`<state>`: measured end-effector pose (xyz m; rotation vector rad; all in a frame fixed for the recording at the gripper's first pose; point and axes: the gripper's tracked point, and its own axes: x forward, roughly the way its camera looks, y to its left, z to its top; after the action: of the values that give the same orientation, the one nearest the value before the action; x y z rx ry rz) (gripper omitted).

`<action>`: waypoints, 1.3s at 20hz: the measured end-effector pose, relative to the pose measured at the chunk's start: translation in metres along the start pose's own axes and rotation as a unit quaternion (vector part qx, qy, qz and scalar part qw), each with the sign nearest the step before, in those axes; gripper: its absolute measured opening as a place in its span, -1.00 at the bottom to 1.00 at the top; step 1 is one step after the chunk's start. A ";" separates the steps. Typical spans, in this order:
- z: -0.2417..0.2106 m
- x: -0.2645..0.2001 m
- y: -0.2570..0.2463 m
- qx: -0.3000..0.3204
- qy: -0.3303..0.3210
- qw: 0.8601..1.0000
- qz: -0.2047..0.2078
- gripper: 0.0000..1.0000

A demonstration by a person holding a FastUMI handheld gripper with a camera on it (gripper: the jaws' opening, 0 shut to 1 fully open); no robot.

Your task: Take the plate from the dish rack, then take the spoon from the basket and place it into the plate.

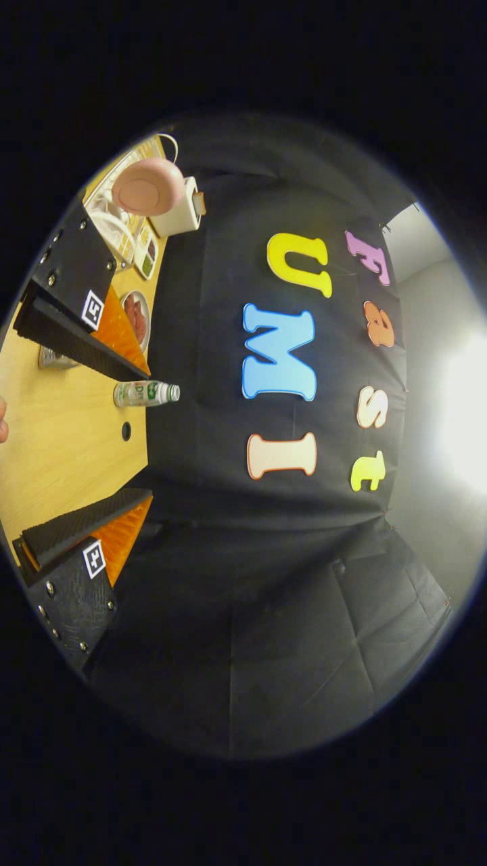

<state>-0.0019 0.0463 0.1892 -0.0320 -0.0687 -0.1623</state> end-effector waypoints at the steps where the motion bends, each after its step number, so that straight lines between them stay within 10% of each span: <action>1: 0.007 -0.004 0.019 0.005 -0.002 1.000 0.010 0.94; 13: 0.038 -0.021 0.255 0.037 0.034 0.988 0.144 0.94; 26: -0.064 0.018 0.374 0.029 0.246 0.954 0.168 0.94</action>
<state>0.0808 0.4102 0.1173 0.0569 0.4286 0.1757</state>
